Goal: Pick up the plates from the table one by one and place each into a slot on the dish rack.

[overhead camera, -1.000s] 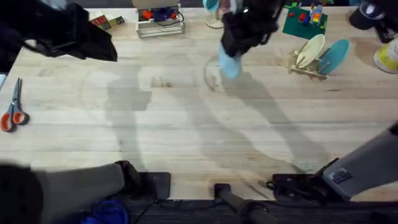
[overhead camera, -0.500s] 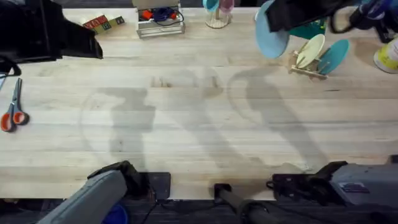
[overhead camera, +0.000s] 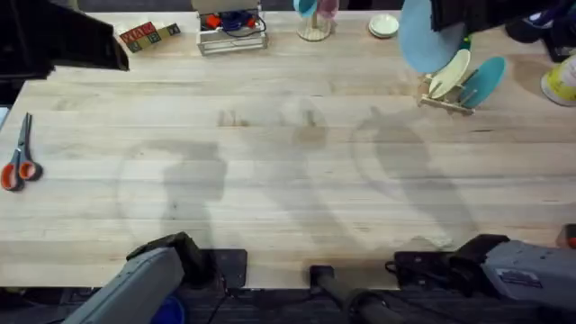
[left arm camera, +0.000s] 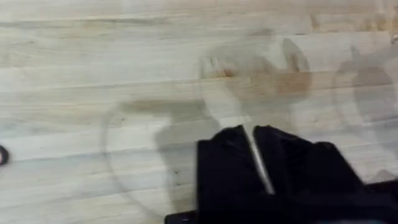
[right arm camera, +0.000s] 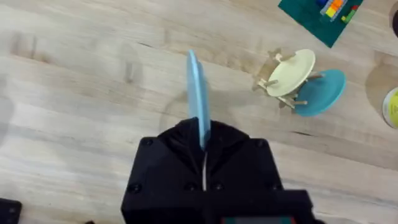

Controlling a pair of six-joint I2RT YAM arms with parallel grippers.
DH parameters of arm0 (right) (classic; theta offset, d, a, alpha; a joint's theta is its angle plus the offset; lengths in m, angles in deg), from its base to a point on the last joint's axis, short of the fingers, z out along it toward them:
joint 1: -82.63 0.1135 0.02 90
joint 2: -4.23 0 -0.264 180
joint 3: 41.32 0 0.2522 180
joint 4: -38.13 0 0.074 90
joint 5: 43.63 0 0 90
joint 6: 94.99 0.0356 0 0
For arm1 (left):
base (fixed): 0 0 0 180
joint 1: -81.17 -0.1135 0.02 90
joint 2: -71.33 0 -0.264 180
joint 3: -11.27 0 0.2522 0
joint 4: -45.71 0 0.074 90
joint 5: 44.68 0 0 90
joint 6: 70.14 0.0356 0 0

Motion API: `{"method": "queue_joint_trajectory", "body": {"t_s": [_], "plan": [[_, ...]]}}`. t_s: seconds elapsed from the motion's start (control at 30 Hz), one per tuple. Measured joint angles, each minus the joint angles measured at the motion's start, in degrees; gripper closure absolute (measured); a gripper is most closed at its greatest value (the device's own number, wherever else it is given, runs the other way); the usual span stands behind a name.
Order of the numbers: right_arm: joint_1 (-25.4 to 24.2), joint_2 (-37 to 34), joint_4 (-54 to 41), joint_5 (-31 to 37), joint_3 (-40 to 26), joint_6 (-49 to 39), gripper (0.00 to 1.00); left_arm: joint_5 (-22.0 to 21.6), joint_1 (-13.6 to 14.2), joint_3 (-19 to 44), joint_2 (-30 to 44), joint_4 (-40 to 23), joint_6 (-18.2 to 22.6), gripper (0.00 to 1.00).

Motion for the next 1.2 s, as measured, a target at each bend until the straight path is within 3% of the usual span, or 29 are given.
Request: {"method": "queue_joint_trajectory", "body": {"t_s": [0.03,0.17,0.2,0.23,0.57,1.2], "plan": [[0.0,0.2,-0.2,0.0,0.0,0.1,0.970,0.0,0.0,0.4,0.0,-0.1,0.1,0.855],[-0.9,1.3,-0.3,0.0,0.0,1.9,0.970,0.0,0.0,1.0,0.0,-0.3,0.0,0.207],[-1.5,1.8,-0.3,0.0,0.0,2.5,0.970,0.0,0.0,1.0,0.0,-0.3,-0.1,0.074],[-2.1,2.4,-0.3,0.0,0.0,3.3,0.970,0.0,0.0,1.0,0.0,-0.3,-0.2,0.023],[-7.8,7.0,-3.0,0.2,0.0,9.1,0.971,0.0,0.0,1.0,0.0,-0.2,-0.4,0.006],[-17.4,8.0,-7.6,0.2,0.0,20.0,0.971,0.0,0.0,1.0,2.8,-0.7,-0.4,0.006]]}}
